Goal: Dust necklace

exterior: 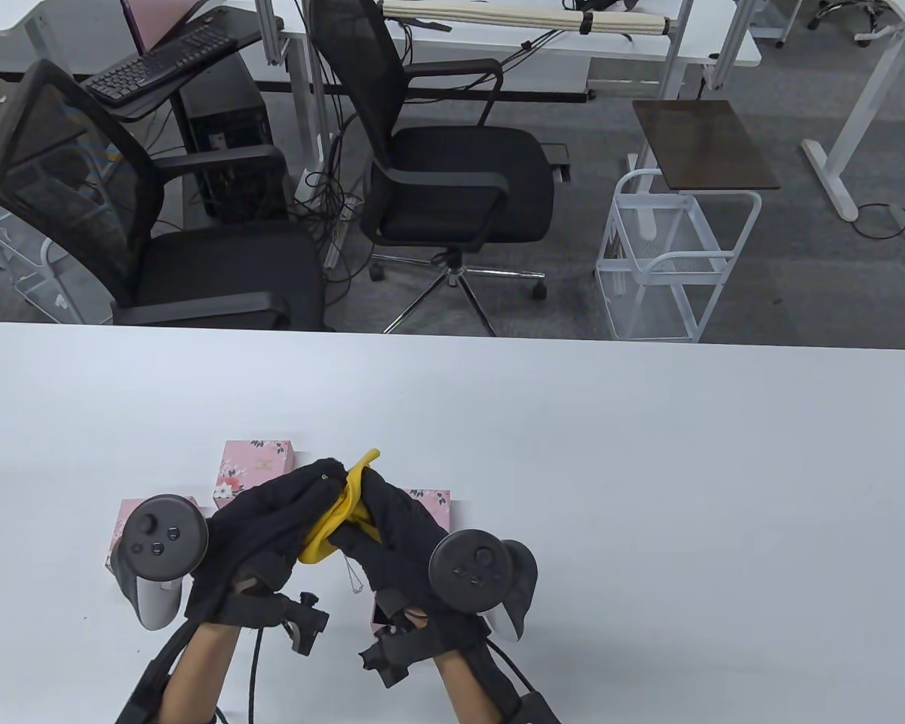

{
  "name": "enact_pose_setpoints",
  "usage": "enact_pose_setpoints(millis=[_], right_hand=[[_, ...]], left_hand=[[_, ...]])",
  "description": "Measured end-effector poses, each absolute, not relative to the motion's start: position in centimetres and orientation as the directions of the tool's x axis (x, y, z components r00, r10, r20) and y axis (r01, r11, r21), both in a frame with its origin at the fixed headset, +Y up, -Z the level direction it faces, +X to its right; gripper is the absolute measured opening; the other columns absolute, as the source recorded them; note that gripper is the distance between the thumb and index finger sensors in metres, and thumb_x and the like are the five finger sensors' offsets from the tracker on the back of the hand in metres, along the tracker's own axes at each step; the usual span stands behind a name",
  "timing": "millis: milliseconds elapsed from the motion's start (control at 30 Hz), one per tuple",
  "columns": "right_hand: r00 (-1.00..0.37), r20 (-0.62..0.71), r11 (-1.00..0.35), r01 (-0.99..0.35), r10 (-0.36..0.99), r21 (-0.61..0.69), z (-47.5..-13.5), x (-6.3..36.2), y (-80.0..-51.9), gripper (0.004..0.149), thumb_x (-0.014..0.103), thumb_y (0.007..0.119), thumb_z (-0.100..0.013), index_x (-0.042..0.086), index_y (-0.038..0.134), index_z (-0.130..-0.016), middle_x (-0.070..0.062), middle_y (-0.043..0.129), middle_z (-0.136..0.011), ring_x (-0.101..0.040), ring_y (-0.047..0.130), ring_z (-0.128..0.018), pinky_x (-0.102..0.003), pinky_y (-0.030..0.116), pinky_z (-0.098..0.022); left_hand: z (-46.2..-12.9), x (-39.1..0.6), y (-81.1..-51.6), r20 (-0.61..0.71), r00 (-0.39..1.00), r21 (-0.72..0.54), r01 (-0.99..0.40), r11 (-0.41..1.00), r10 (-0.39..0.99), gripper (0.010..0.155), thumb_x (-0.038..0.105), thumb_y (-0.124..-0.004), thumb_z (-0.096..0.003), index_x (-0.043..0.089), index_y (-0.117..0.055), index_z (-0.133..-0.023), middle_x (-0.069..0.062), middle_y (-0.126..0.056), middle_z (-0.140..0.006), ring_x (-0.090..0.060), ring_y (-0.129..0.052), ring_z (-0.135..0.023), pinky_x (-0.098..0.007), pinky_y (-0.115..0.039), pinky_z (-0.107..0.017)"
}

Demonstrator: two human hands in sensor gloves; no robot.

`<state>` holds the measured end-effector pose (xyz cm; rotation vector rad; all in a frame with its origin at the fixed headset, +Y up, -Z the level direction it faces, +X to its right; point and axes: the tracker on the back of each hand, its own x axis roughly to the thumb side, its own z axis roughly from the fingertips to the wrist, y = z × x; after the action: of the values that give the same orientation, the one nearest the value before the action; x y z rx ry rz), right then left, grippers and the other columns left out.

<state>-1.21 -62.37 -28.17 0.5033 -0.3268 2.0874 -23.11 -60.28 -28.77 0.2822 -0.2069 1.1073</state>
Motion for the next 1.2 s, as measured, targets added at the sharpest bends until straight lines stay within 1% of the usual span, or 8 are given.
enact_pose_setpoints(millis=[233, 367, 500, 667, 800, 867, 1033, 1200], right_hand=[[-0.529, 0.432, -0.518, -0.841, 0.730, -0.155, -27.3, -1.7, -62.4, 0.067, 0.035, 0.086, -0.056, 0.003, 0.060, -0.109, -0.030, 0.071, -0.103, -0.049, 0.083, -0.080, -0.059, 0.071, -0.061], [-0.530, 0.398, -0.480, -0.848, 0.749, -0.226, -27.2, -1.6, -62.7, 0.065, 0.034, 0.087, -0.056, 0.003, 0.063, -0.107, -0.030, 0.073, -0.102, -0.048, 0.084, -0.078, -0.058, 0.072, -0.060], [-0.493, 0.372, -0.457, -0.869, 0.786, -0.187, -27.6, -1.4, -63.2, 0.053, 0.033, 0.086, -0.058, 0.006, 0.071, -0.101, -0.029, 0.074, -0.101, -0.047, 0.085, -0.078, -0.057, 0.072, -0.060], [-0.408, 0.404, -0.418, -0.906, 0.819, -0.067, -28.3, -0.9, -63.1, 0.046, 0.030, 0.080, -0.062, 0.009, 0.068, -0.101, -0.029, 0.074, -0.102, -0.048, 0.084, -0.079, -0.058, 0.071, -0.060], [-0.445, 0.451, -0.500, -0.866, 0.774, 0.004, -28.3, -0.7, -62.1, 0.045, 0.027, 0.075, -0.064, 0.005, 0.063, -0.102, -0.024, 0.082, -0.092, -0.042, 0.090, -0.070, -0.056, 0.075, -0.058], [-0.481, 0.479, -0.547, -0.837, 0.734, -0.001, -28.2, -0.5, -61.5, 0.045, 0.026, 0.074, -0.064, 0.004, 0.063, -0.102, -0.023, 0.085, -0.088, -0.039, 0.092, -0.066, -0.054, 0.076, -0.057], [-0.476, 0.489, -0.546, -0.838, 0.731, 0.000, -27.9, -0.4, -60.9, 0.046, 0.023, 0.075, -0.064, 0.002, 0.064, -0.104, -0.022, 0.087, -0.085, -0.039, 0.092, -0.064, -0.056, 0.075, -0.057], [-0.507, 0.464, -0.546, -0.836, 0.726, -0.059, -27.7, -0.3, -60.9, 0.043, 0.031, 0.080, -0.062, 0.007, 0.073, -0.097, -0.016, 0.092, -0.077, -0.035, 0.095, -0.057, -0.052, 0.078, -0.053]], left_hand=[[-28.1, -21.5, -60.2, 0.329, 0.474, 0.138, -0.880, 0.455, 0.817, 0.041, 0.050, -0.087, -0.0518, 0.028, -0.092, -0.087, -0.005, -0.098, -0.089, -0.026, -0.098, -0.079, -0.045, -0.086, -0.056], [-27.9, -20.7, -60.6, 0.329, 0.436, 0.074, -0.896, 0.437, 0.838, 0.041, 0.050, -0.087, -0.0525, 0.029, -0.091, -0.088, -0.006, -0.090, -0.099, -0.029, -0.089, -0.090, -0.049, -0.079, -0.064], [-27.9, -20.5, -60.6, 0.336, 0.499, 0.118, -0.863, 0.491, 0.799, 0.041, 0.050, -0.086, -0.0526, 0.030, -0.091, -0.087, -0.008, -0.076, -0.111, -0.035, -0.074, -0.102, -0.056, -0.068, -0.070], [-28.0, -20.7, -60.6, 0.354, 0.435, 0.069, -0.895, 0.441, 0.828, 0.040, 0.049, -0.086, -0.0524, 0.031, -0.091, -0.088, -0.008, -0.076, -0.112, -0.036, -0.073, -0.102, -0.057, -0.067, -0.071], [-27.7, -20.9, -60.2, 0.377, 0.452, 0.090, -0.886, 0.454, 0.808, 0.040, 0.049, -0.087, -0.0519, 0.030, -0.092, -0.086, -0.006, -0.082, -0.108, -0.034, -0.078, -0.100, -0.057, -0.068, -0.070], [-27.5, -21.0, -59.8, 0.393, 0.468, 0.107, -0.878, 0.466, 0.792, 0.039, 0.049, -0.087, -0.0516, 0.030, -0.093, -0.086, -0.005, -0.085, -0.106, -0.033, -0.080, -0.099, -0.056, -0.069, -0.070], [-27.1, -21.1, -59.2, 0.402, 0.512, 0.153, -0.855, 0.496, 0.759, 0.039, 0.049, -0.088, -0.0507, 0.031, -0.095, -0.084, -0.004, -0.094, -0.098, -0.027, -0.092, -0.088, -0.052, -0.077, -0.064], [-26.6, -21.3, -58.7, 0.413, 0.549, 0.190, -0.832, 0.521, 0.727, 0.038, 0.049, -0.088, -0.0506, 0.030, -0.096, -0.083, -0.004, -0.098, -0.093, -0.025, -0.095, -0.084, -0.050, -0.080, -0.062]])
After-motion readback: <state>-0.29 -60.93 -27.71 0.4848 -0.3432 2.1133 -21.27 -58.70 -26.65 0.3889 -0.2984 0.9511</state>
